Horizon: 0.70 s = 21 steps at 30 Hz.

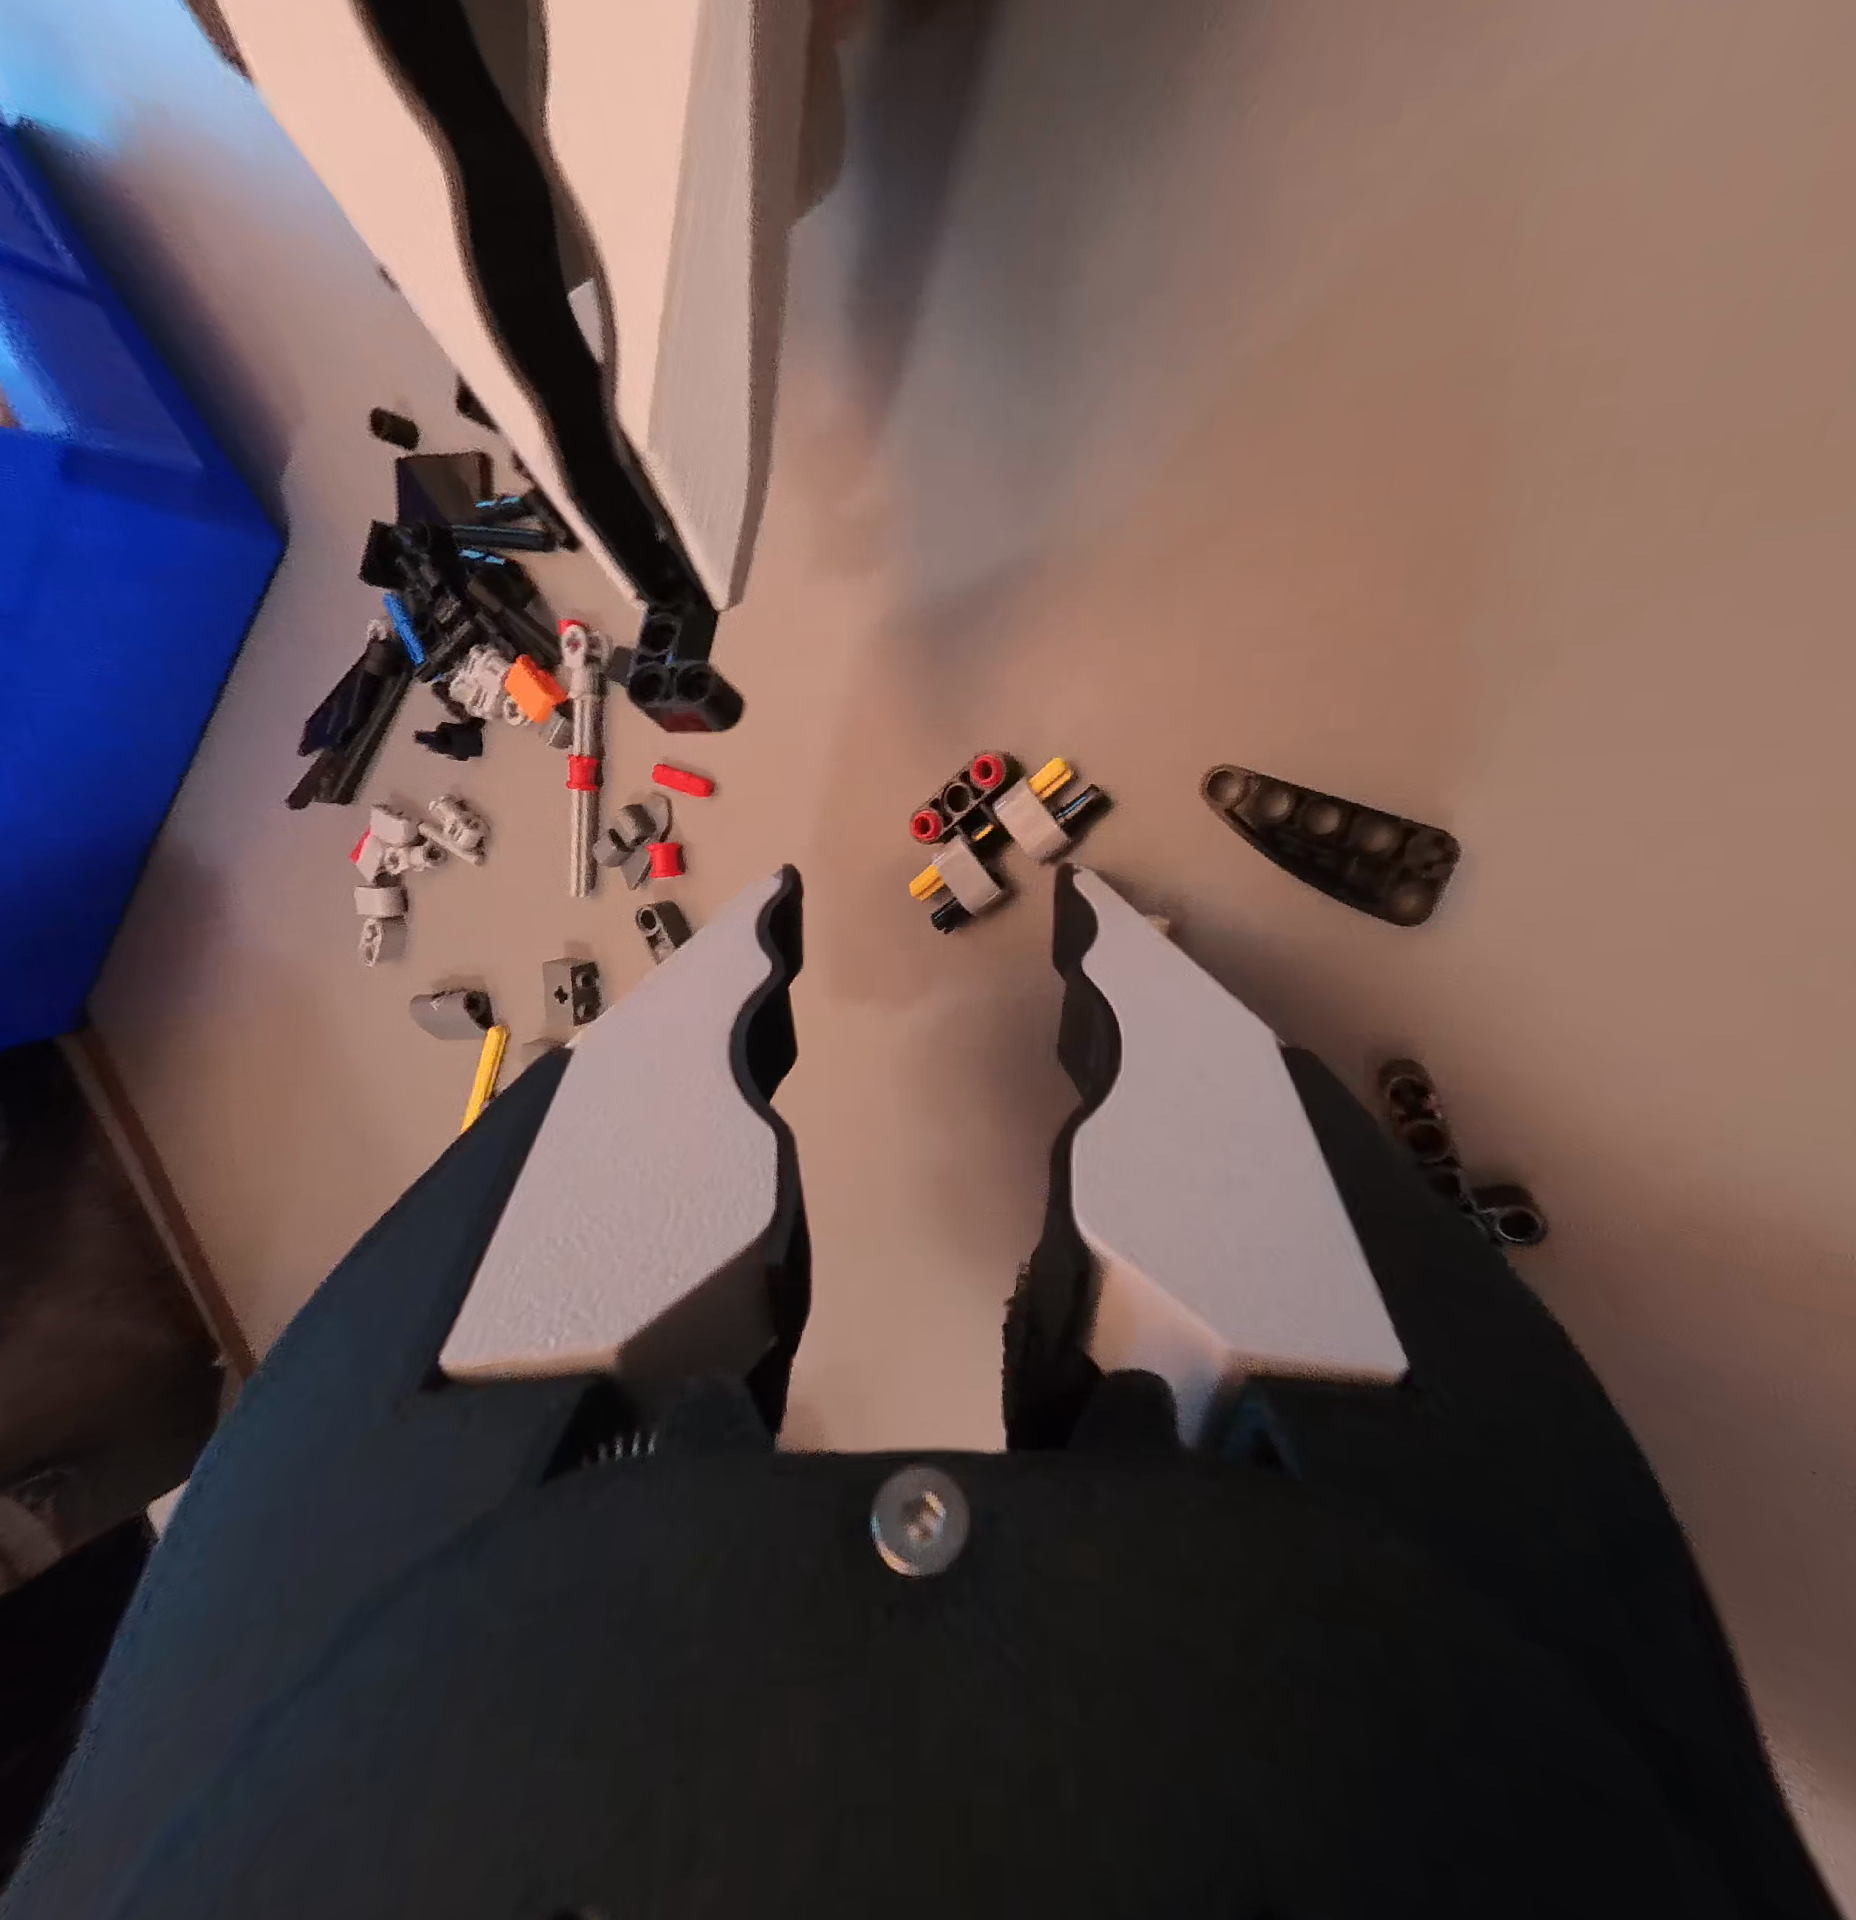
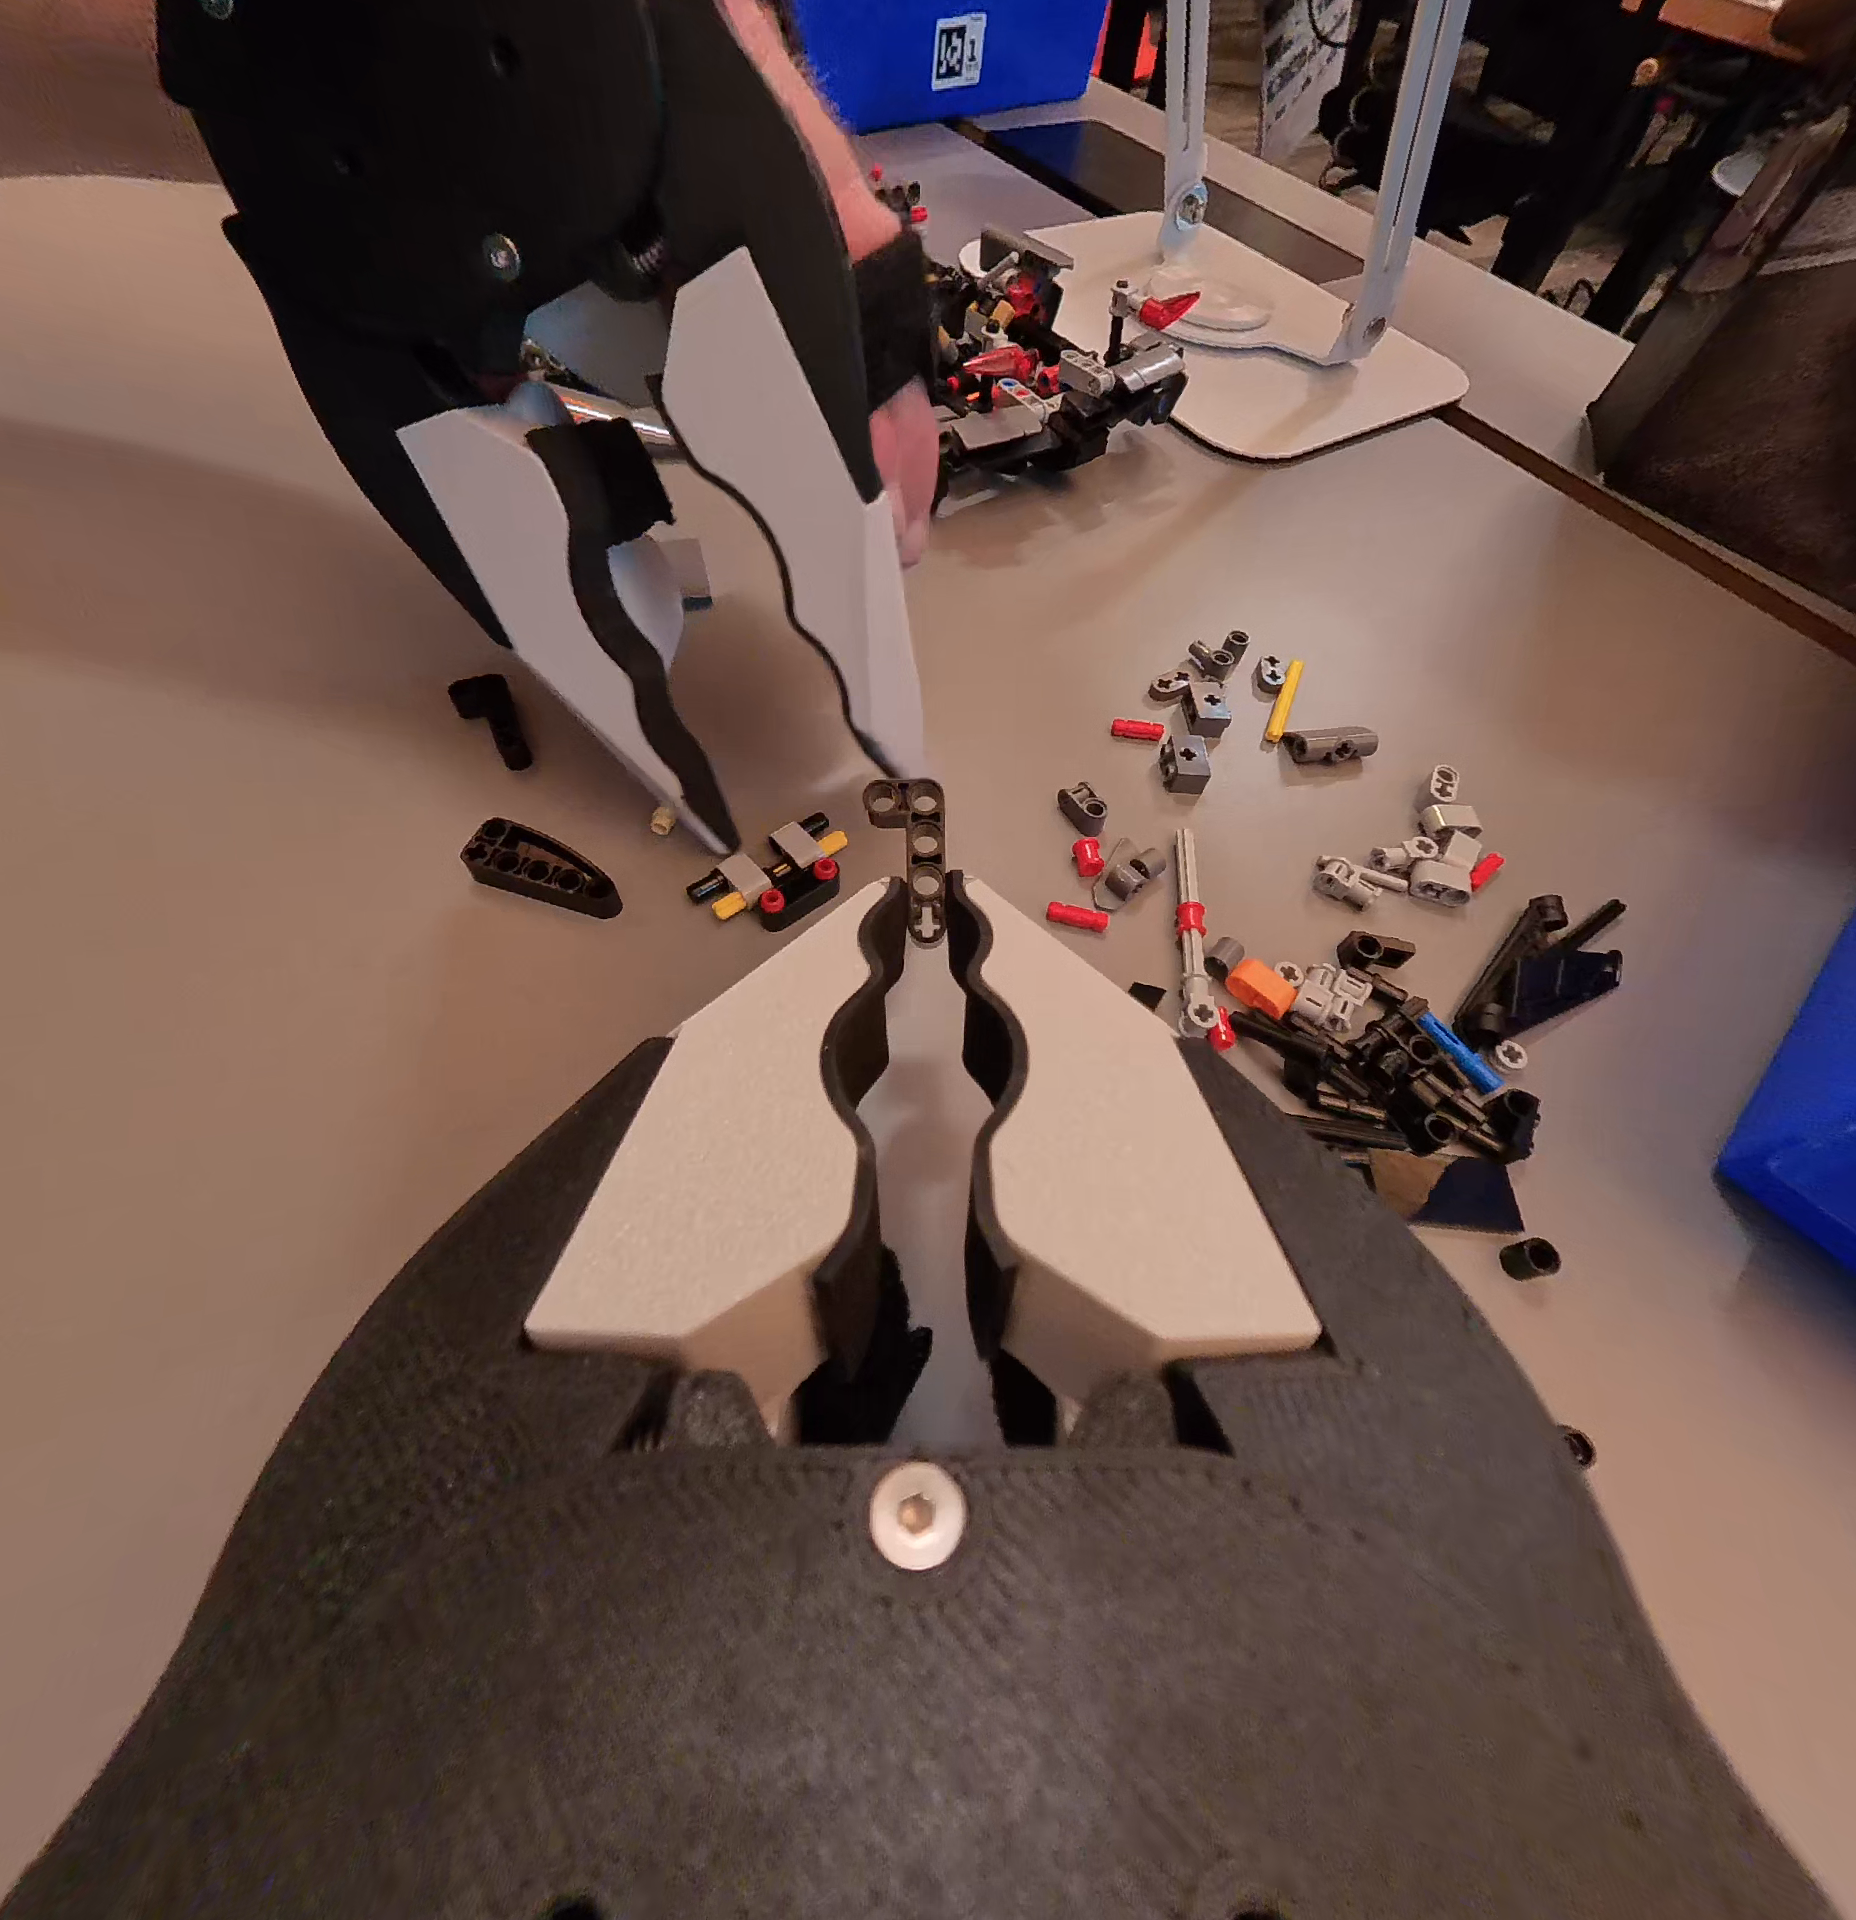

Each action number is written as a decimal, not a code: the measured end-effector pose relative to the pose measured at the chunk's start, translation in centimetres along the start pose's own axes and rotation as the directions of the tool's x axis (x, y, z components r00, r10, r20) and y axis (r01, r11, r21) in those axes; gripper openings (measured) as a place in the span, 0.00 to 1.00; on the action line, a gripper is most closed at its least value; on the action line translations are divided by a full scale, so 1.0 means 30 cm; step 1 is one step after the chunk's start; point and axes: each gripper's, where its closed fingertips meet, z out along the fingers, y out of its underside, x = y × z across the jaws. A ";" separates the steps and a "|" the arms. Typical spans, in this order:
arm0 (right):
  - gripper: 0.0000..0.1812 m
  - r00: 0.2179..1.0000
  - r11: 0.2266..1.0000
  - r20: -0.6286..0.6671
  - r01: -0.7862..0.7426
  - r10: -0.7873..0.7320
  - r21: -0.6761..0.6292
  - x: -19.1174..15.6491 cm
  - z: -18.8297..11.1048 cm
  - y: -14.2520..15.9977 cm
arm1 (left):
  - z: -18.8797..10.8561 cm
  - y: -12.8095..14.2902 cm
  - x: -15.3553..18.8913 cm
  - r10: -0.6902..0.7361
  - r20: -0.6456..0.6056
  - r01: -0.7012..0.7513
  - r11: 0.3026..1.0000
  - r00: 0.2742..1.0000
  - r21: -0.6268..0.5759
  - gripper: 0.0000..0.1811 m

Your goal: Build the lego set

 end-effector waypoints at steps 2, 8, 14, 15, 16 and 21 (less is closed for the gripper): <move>0.03 1.000 1.000 -0.006 -0.012 0.012 0.006 0.007 -0.004 -0.001 | 0.007 -0.016 0.013 0.005 -0.036 -0.004 1.000 0.999 0.024 0.25; 0.03 0.999 0.999 -0.013 -0.032 0.032 0.023 0.019 -0.015 -0.006 | 0.024 -0.038 0.027 0.022 -0.109 -0.018 0.999 0.994 0.036 0.17; 0.03 0.999 0.999 -0.015 -0.034 0.034 0.023 0.021 -0.017 -0.005 | 0.041 -0.054 0.024 -0.039 -0.159 0.046 0.998 0.986 0.040 0.14; 0.03 0.999 0.999 -0.015 -0.037 0.037 0.026 0.022 -0.019 -0.006 | 0.042 -0.055 0.024 -0.051 -0.167 0.060 0.997 0.985 0.047 0.14; 0.03 0.999 0.999 -0.015 -0.038 0.039 0.030 0.022 -0.020 -0.007 | 0.043 -0.055 0.023 -0.072 -0.175 0.082 0.995 0.982 0.052 0.13; 0.03 0.999 0.999 -0.012 -0.032 0.032 0.026 0.019 -0.020 -0.005 | 0.046 -0.056 0.017 -0.155 -0.177 0.171 0.982 0.972 0.078 0.13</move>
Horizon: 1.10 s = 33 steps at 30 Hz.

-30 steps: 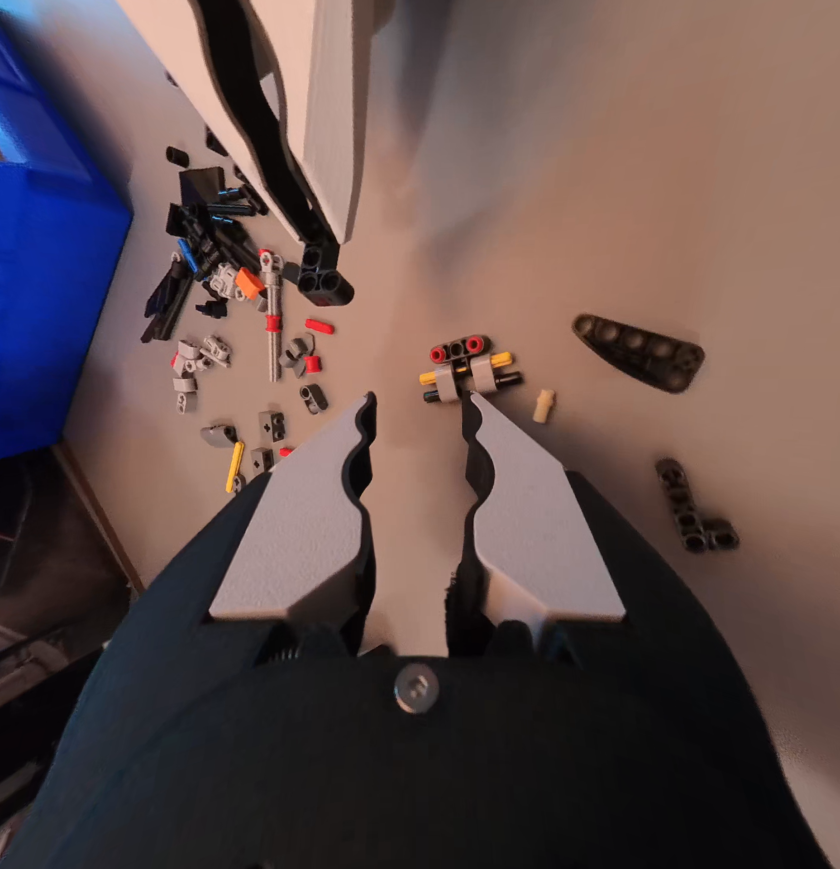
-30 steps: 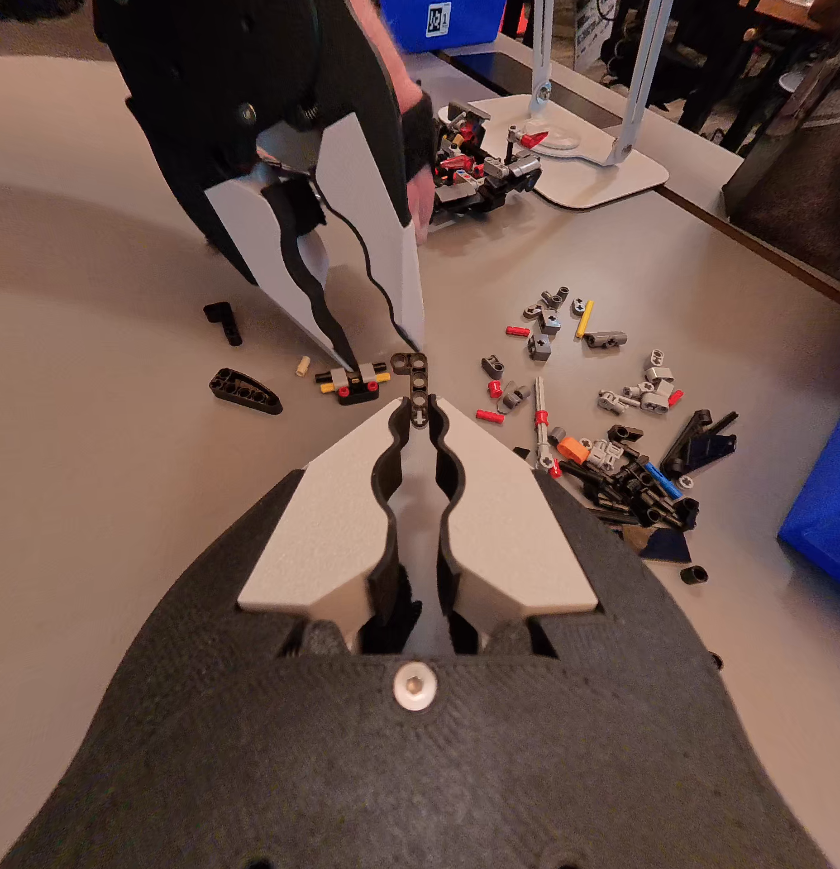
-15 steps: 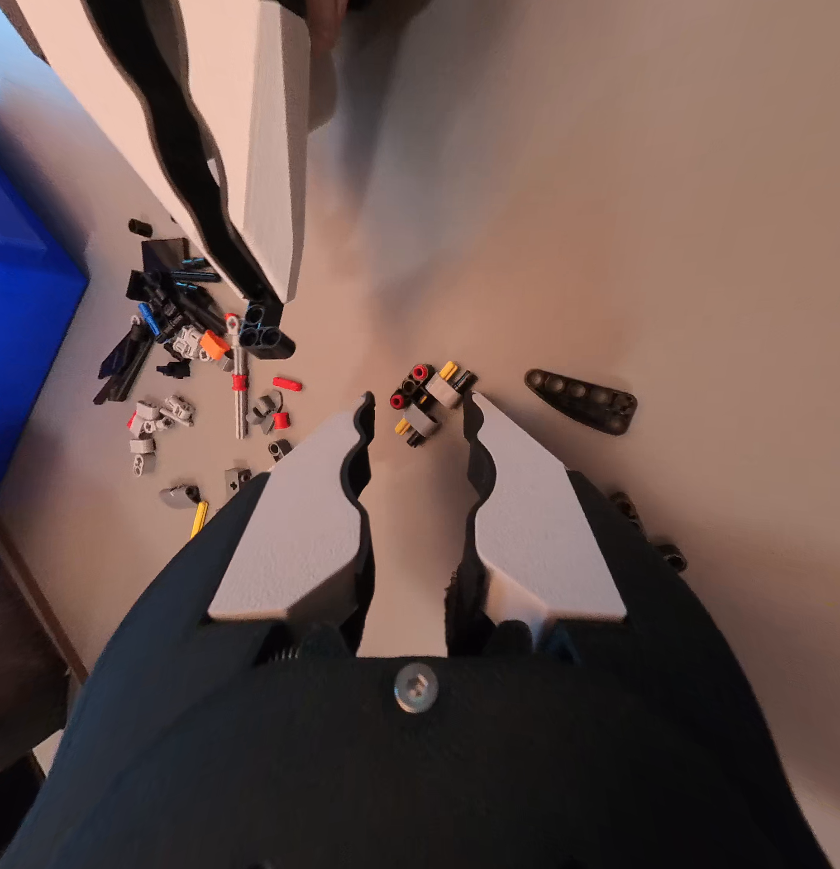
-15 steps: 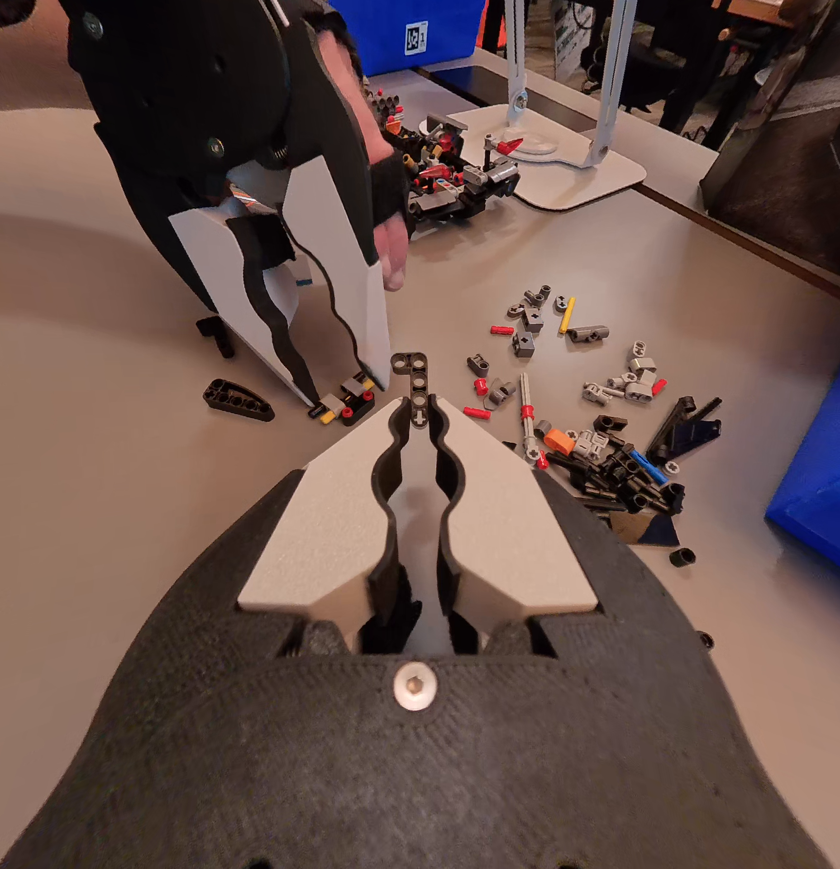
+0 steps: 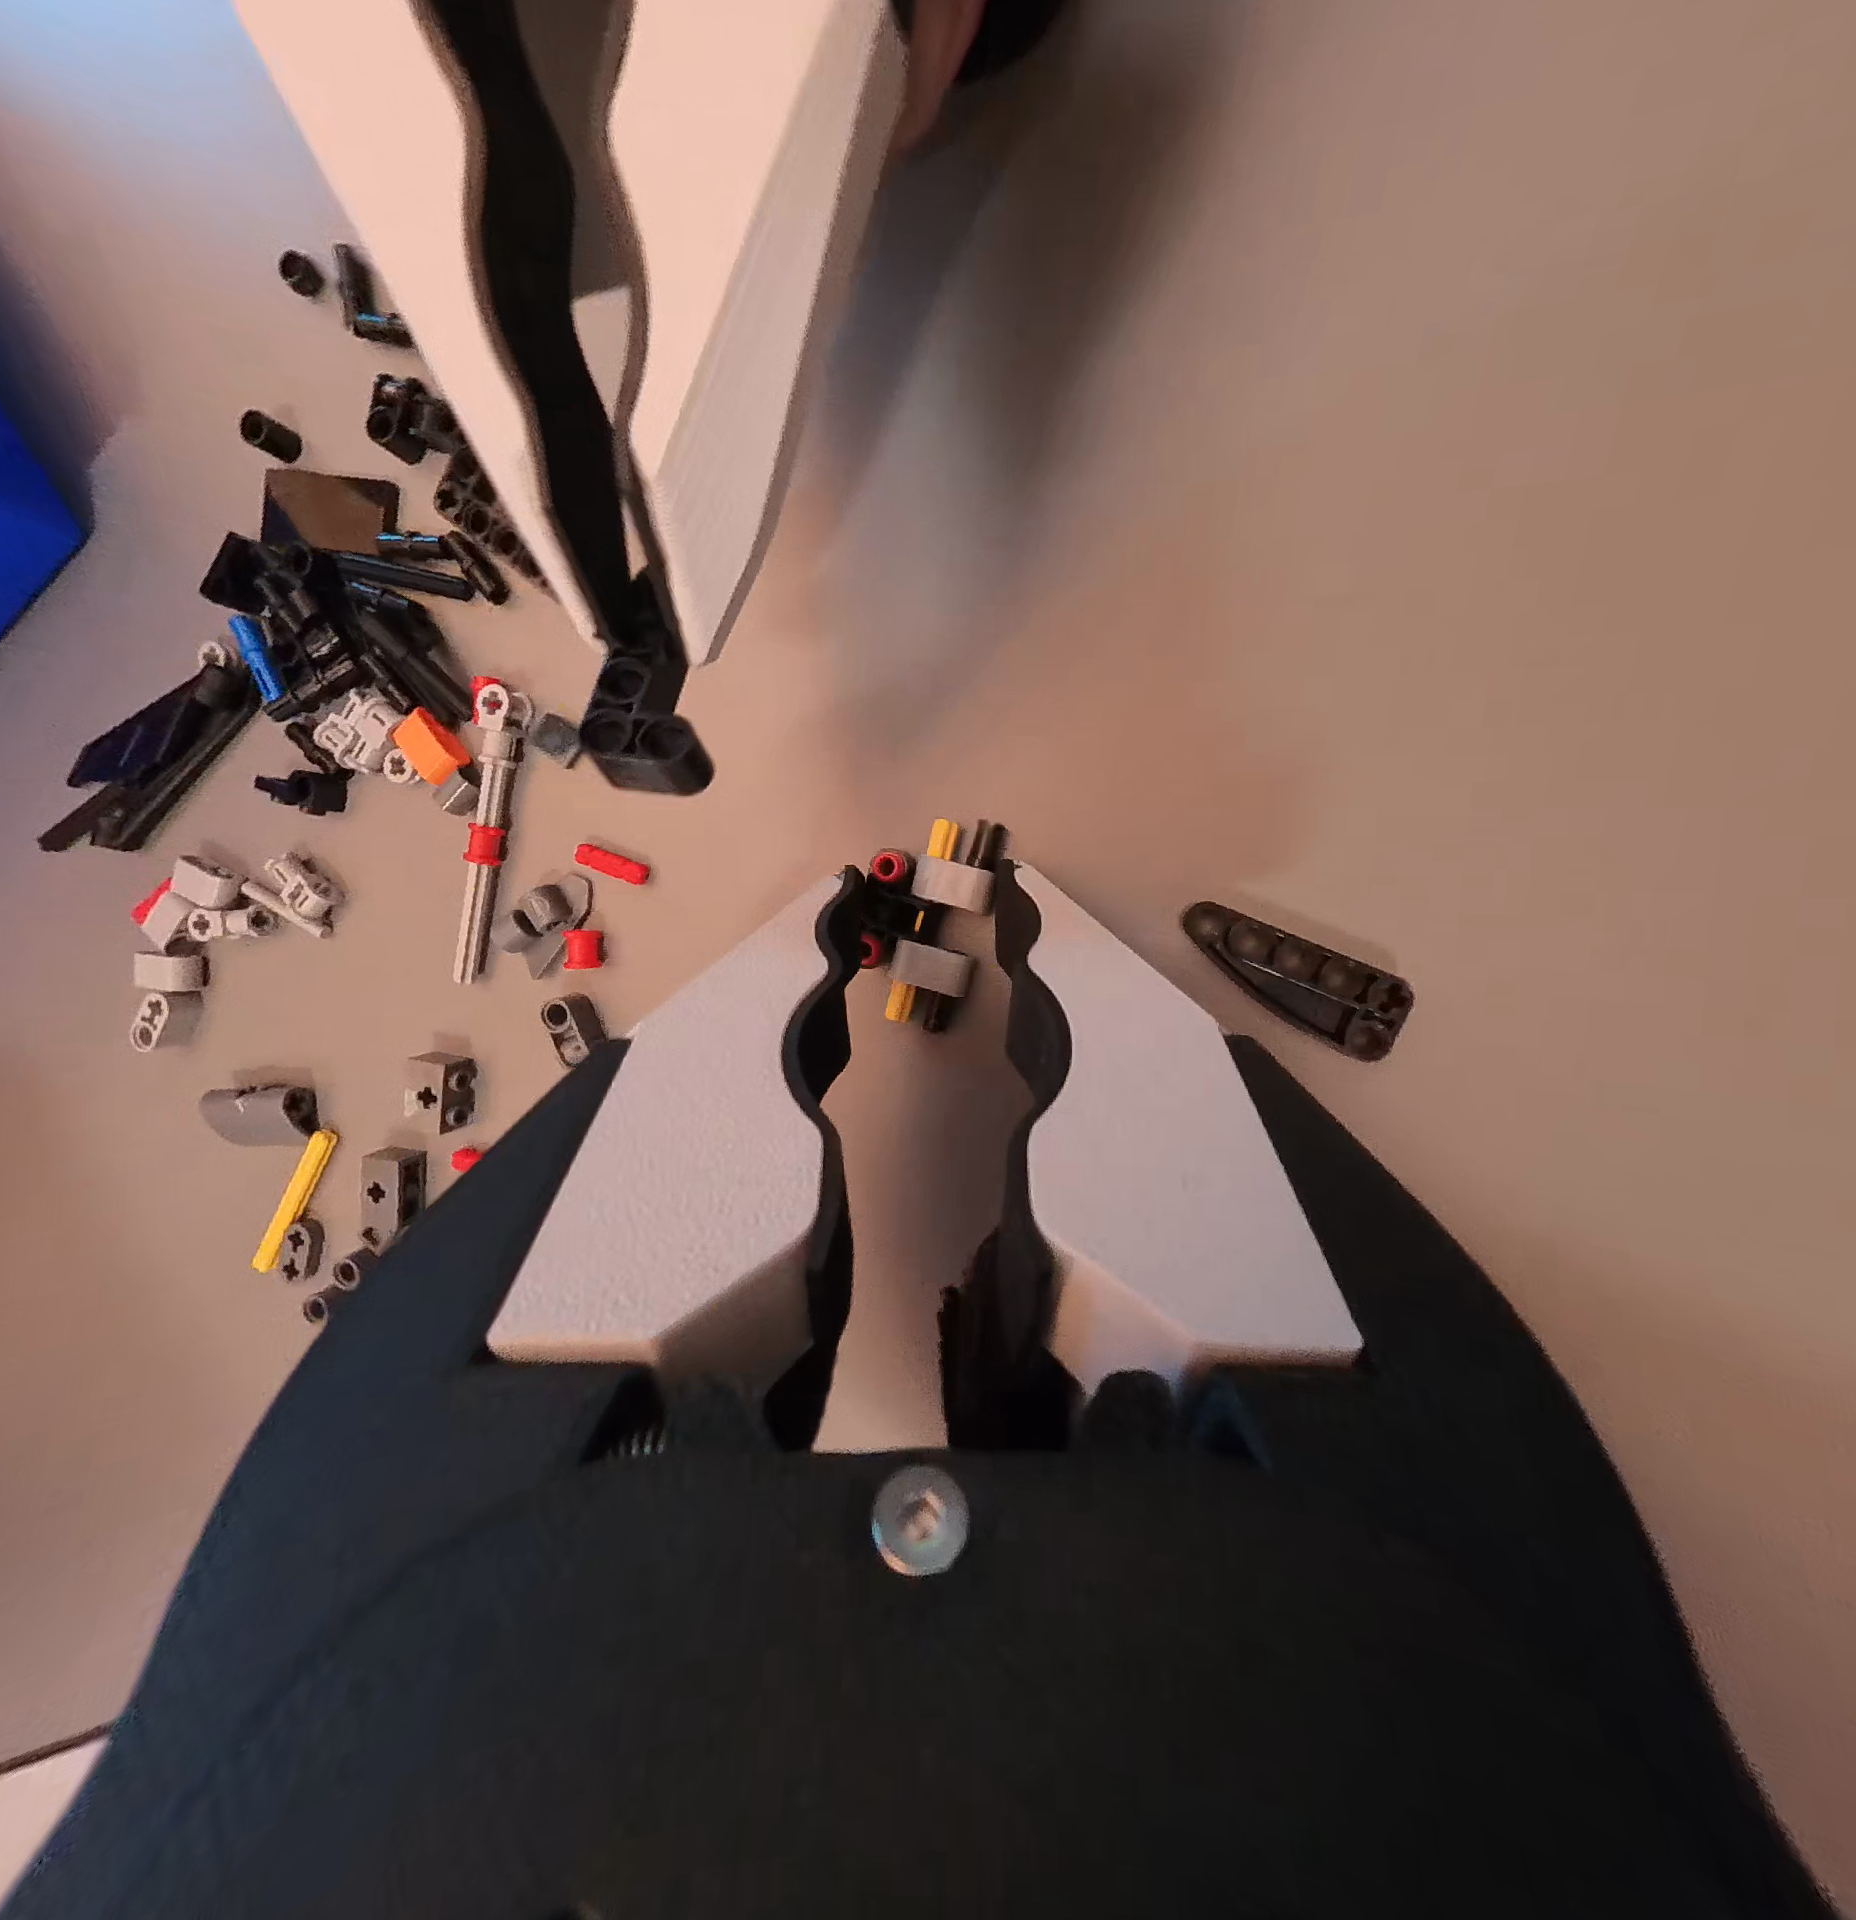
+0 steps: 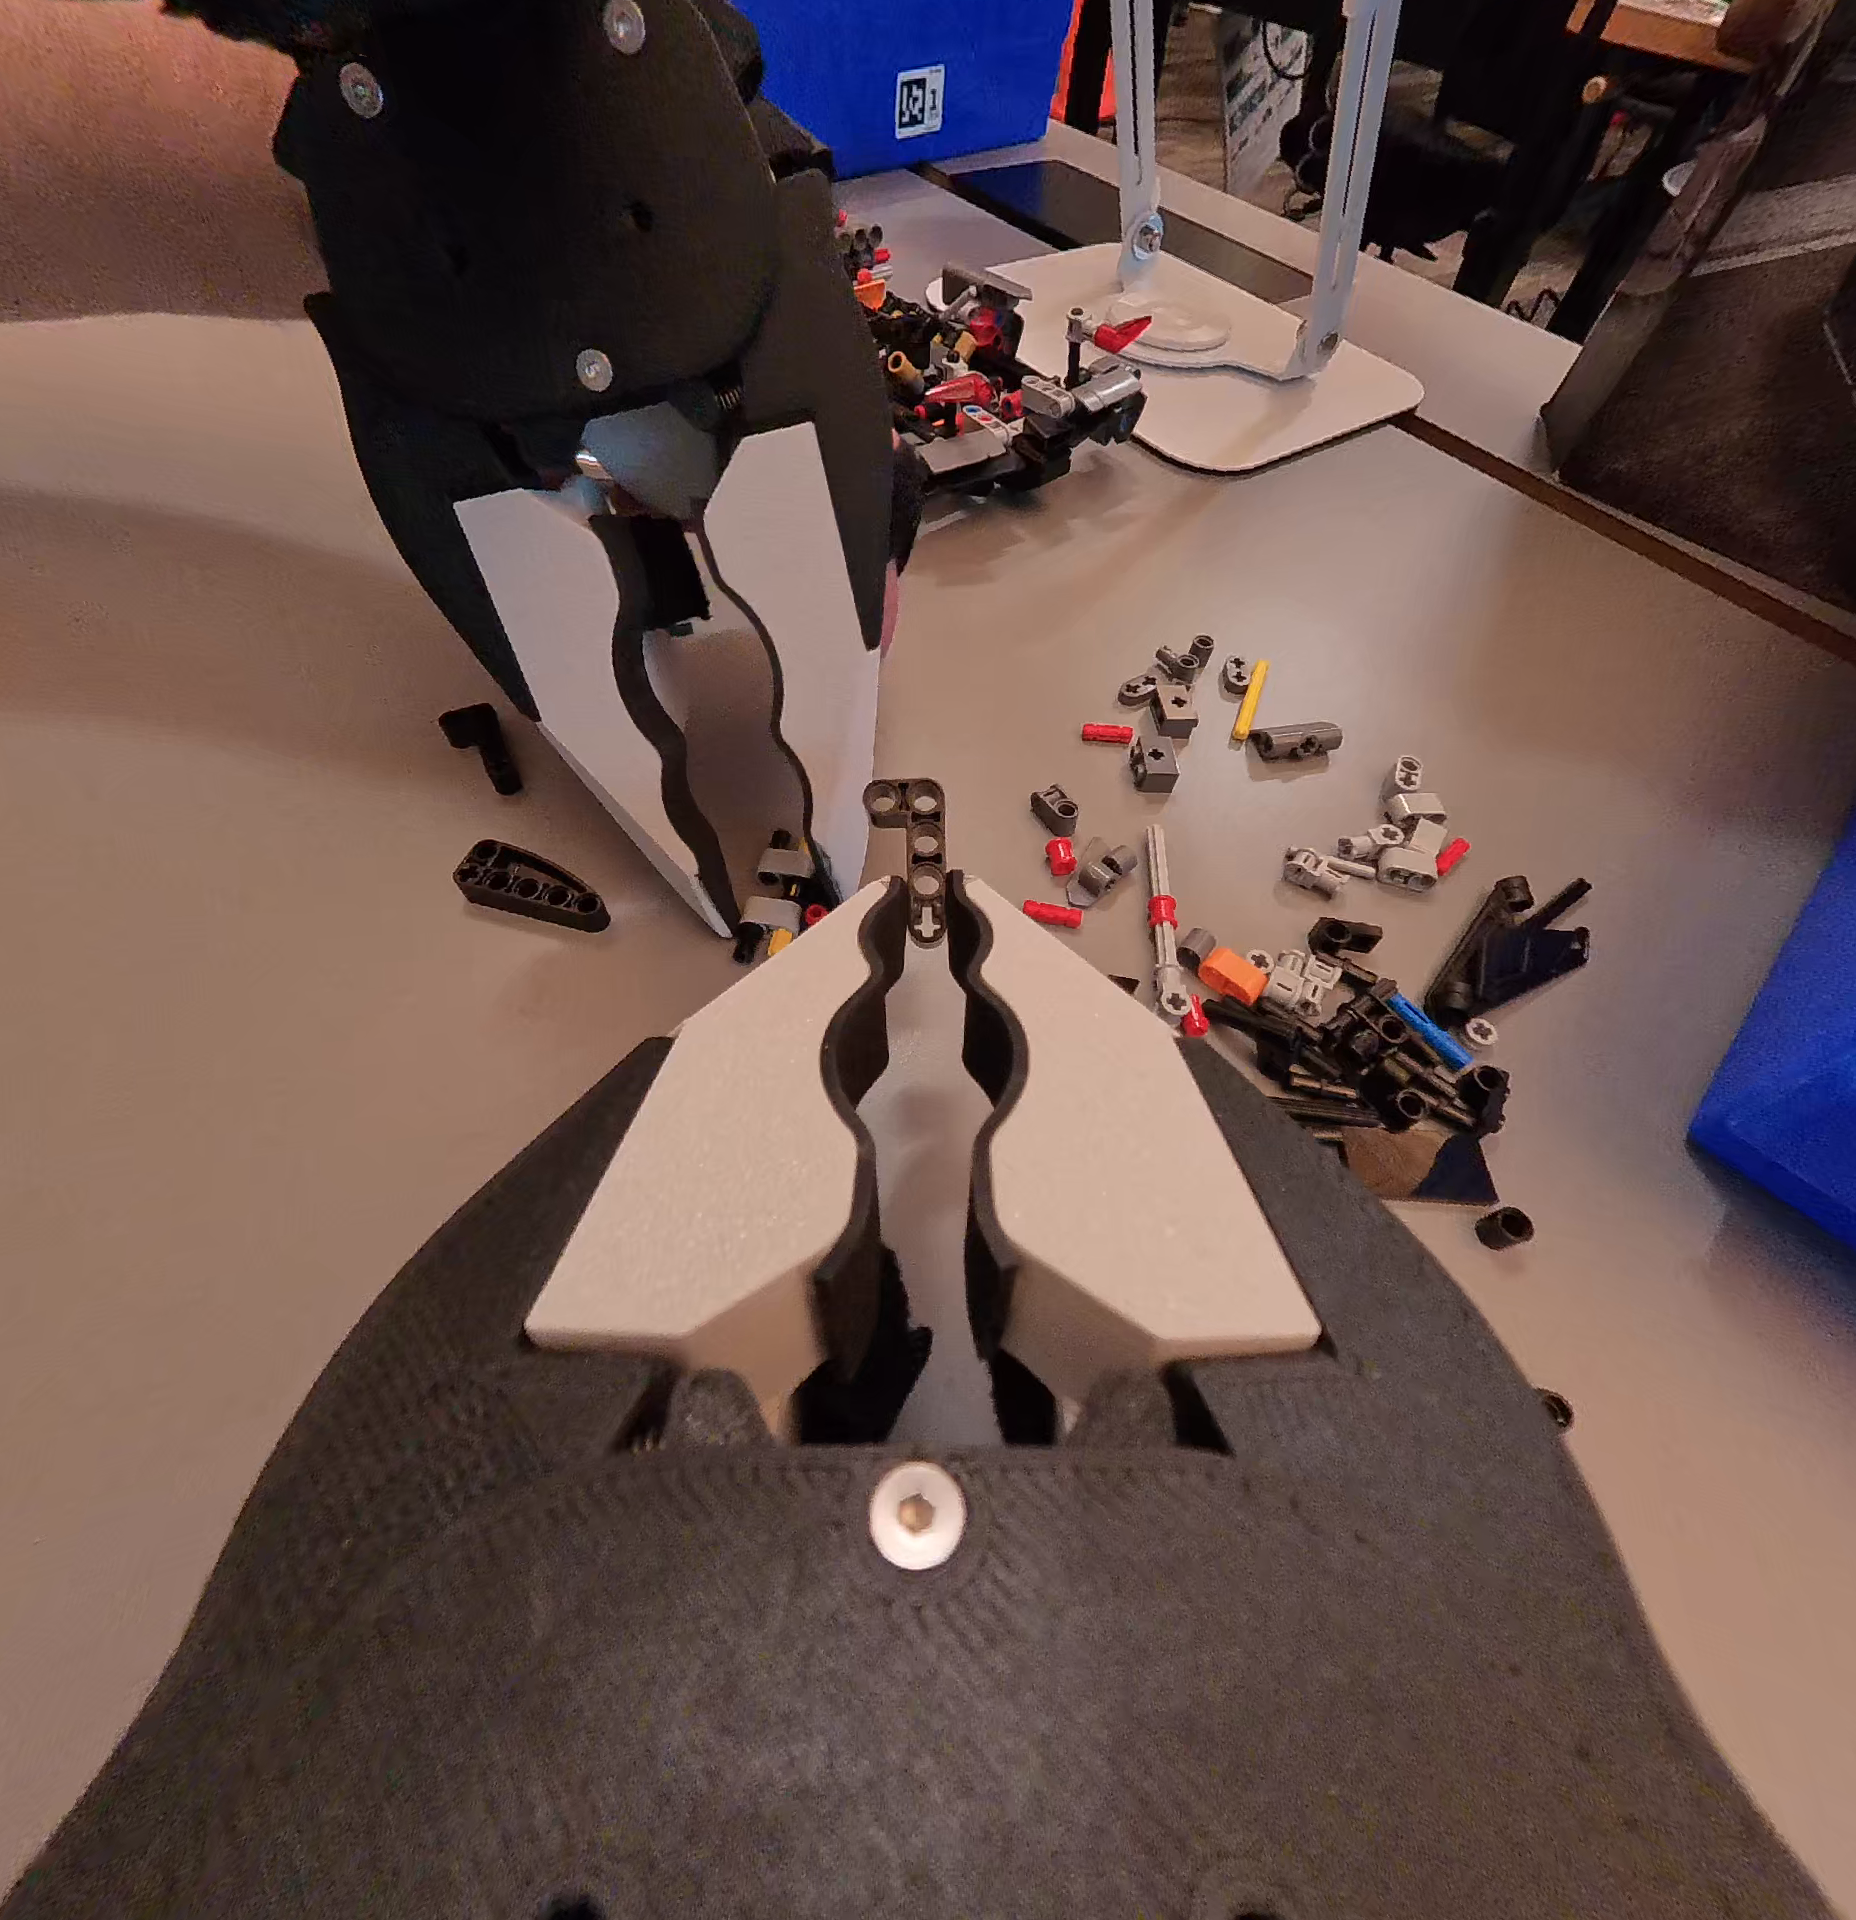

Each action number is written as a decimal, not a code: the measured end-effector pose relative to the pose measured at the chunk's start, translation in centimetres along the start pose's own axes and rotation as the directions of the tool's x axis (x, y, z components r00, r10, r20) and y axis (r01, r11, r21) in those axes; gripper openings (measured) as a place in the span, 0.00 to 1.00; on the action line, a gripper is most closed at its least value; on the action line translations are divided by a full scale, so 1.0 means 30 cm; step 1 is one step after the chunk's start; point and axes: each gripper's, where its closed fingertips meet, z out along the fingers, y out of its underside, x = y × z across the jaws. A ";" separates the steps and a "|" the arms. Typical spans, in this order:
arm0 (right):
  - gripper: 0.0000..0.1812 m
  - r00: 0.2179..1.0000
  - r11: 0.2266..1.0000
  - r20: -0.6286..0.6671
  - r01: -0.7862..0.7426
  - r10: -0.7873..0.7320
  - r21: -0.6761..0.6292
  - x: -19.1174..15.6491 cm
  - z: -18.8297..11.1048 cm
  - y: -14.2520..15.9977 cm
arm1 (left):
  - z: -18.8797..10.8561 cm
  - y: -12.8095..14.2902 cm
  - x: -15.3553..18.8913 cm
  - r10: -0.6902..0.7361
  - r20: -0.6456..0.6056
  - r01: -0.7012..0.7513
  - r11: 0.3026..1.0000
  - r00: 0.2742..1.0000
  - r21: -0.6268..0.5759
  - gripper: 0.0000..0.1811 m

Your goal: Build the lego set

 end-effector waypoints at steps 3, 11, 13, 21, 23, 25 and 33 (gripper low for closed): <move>0.03 1.000 1.000 0.000 -0.002 0.002 0.004 0.001 -0.002 -0.001 | -0.001 -0.001 -0.009 -0.052 0.025 0.052 0.998 0.998 0.031 0.13; 0.03 1.000 1.000 0.014 -0.007 0.006 0.022 -0.005 -0.007 -0.010 | -0.060 -0.016 -0.014 -0.226 0.042 0.213 0.956 0.973 0.201 0.12; 0.03 1.000 0.999 0.027 -0.001 0.000 0.045 -0.015 -0.012 -0.023 | -0.097 -0.030 -0.017 -0.283 0.029 0.264 0.923 0.959 0.281 0.12; 0.03 0.961 0.969 0.206 0.144 -0.185 0.201 -0.209 -0.053 -0.149 | -0.289 -0.094 0.087 -0.381 -0.236 0.444 0.688 0.894 0.574 0.12; 0.03 0.937 0.957 0.240 0.205 -0.252 0.205 -0.264 -0.048 -0.173 | -0.321 -0.094 0.112 -0.372 -0.303 0.478 0.639 0.878 0.602 0.12; 0.03 0.916 0.944 0.257 0.260 -0.308 0.205 -0.299 -0.040 -0.193 | -0.343 -0.097 0.135 -0.342 -0.358 0.495 0.601 0.869 0.627 0.12; 0.03 0.793 0.861 0.336 0.477 -0.509 0.176 -0.381 -0.006 -0.222 | -0.359 -0.099 0.181 -0.245 -0.463 0.513 0.567 0.852 0.644 0.12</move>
